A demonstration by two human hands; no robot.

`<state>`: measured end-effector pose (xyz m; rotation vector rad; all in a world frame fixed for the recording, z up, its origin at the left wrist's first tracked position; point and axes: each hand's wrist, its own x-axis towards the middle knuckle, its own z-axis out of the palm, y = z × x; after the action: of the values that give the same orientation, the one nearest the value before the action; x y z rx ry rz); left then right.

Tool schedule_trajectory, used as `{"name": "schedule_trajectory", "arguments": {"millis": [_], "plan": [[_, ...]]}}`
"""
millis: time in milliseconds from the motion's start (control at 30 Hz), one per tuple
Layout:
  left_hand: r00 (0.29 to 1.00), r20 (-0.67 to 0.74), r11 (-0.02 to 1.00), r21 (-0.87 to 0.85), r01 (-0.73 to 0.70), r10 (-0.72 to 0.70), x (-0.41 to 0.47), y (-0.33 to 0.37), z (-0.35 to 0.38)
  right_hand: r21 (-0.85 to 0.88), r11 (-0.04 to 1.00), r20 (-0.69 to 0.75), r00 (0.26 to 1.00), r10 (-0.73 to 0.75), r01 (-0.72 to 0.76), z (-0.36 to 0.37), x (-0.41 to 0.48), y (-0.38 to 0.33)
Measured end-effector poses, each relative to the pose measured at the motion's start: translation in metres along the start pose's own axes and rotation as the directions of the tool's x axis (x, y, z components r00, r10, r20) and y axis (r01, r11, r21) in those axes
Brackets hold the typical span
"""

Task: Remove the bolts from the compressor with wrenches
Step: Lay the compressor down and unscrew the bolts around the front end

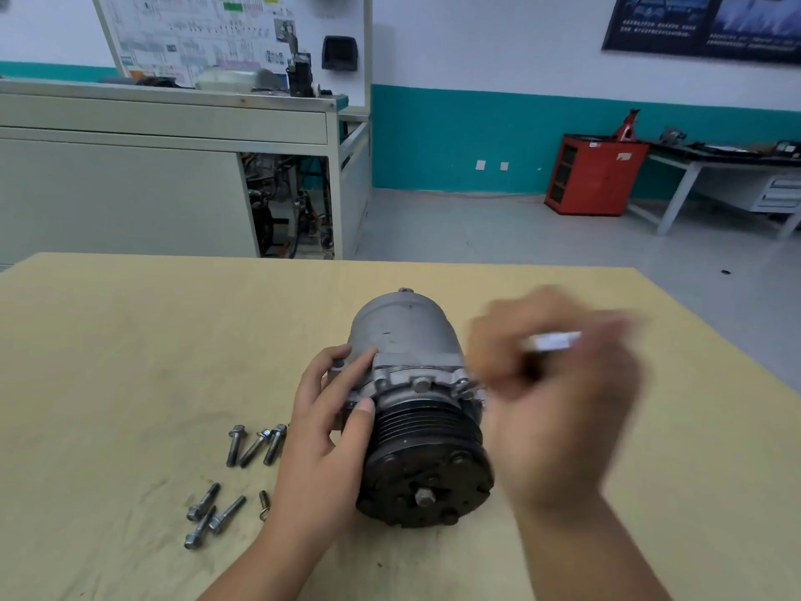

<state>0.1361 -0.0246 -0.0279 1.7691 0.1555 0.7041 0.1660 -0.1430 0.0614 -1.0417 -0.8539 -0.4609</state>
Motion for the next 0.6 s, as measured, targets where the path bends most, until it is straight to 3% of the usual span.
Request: {"name": "schedule_trajectory", "arguments": {"millis": [67,167,267,367,600], "plan": [[0.999,0.034,1.0,0.013,0.001,-0.002,0.001,-0.001,0.0,0.229,0.973,-0.328,0.942,0.066,0.012,-0.027,0.009,-0.008],[0.999,0.032,0.999,0.033,-0.018,0.017,0.001,-0.002,0.0,0.437,0.899,-0.581,0.756,0.302,-0.024,-0.067,0.014,-0.006],[0.999,0.032,1.0,0.027,-0.005,0.004,0.001,-0.001,0.0,0.689,0.724,-0.595,0.537,0.598,-0.042,-0.079,0.007,0.015],[0.999,0.033,1.0,0.018,-0.008,0.007,0.001,0.0,0.0,0.769,0.638,-0.588,0.407,0.699,0.015,-0.079,-0.001,0.028],[0.999,0.031,1.0,-0.001,-0.012,0.012,0.002,0.0,0.0,0.844,0.514,-0.537,0.241,0.809,0.155,-0.088,-0.004,0.045]]}}
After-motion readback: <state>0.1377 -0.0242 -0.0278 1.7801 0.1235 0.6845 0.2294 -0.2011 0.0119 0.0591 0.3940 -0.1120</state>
